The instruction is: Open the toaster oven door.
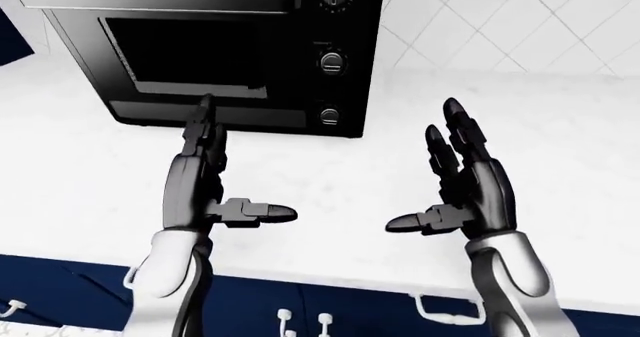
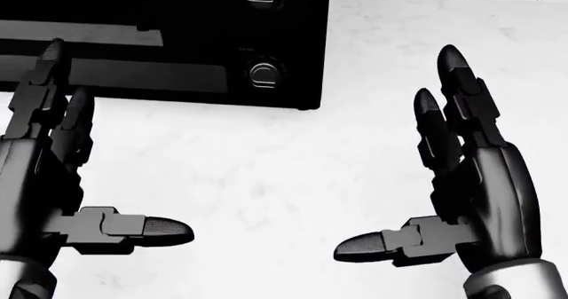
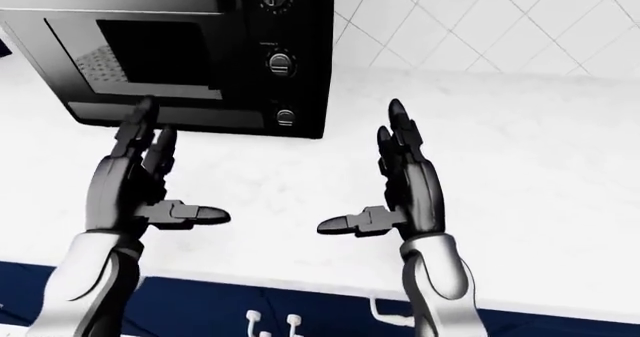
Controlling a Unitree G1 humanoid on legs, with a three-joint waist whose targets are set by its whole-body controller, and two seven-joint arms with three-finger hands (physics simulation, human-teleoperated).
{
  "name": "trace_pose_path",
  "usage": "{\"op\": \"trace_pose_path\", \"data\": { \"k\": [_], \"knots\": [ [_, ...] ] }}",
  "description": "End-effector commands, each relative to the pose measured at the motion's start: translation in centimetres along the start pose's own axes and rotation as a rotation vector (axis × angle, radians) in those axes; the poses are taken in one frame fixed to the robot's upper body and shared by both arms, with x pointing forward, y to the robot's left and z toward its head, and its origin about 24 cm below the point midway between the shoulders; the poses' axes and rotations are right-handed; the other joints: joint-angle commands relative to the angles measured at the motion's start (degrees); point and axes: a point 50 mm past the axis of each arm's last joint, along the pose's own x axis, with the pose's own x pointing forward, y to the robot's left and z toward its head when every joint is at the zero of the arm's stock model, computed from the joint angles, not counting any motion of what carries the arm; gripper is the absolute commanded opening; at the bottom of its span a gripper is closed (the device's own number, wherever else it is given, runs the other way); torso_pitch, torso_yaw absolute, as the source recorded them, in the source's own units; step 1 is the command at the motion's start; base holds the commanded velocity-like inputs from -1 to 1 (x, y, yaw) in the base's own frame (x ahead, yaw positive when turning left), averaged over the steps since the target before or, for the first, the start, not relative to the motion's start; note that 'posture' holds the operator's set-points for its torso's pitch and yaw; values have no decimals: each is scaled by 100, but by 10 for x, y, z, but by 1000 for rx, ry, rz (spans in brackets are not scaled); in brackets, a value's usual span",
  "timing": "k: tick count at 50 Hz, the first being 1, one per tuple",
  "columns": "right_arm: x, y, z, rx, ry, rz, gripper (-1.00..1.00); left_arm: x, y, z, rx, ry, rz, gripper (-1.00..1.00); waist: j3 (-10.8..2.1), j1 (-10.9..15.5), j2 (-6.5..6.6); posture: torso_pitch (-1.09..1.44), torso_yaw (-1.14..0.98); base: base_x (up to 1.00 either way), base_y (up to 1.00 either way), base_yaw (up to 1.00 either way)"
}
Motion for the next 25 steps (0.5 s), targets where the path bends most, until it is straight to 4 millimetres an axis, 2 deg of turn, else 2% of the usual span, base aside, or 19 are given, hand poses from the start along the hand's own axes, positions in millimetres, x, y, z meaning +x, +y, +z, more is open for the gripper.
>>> {"op": "trace_pose_path", "data": {
  "k": [1,9,21,25],
  "knots": [
    [0,3,16,-10,-95,15,100,-1,-1,15,8,-87,-3,100,-123,1,1,-9,0,0,0,0],
    [0,3,19,-12,-98,14,100,0,-4,17,10,-84,-20,100,-436,13,-4,-17,0,0,0,0],
    [-2,2,17,-7,-95,7,100,1,-5,12,8,-77,-24,100,-1134,47,-15,-29,0,0,0,0],
    [-2,2,16,-5,-96,6,100,1,-6,10,8,-75,-25,100,-1308,63,-14,-33,0,0,0,0]
  ]
}}
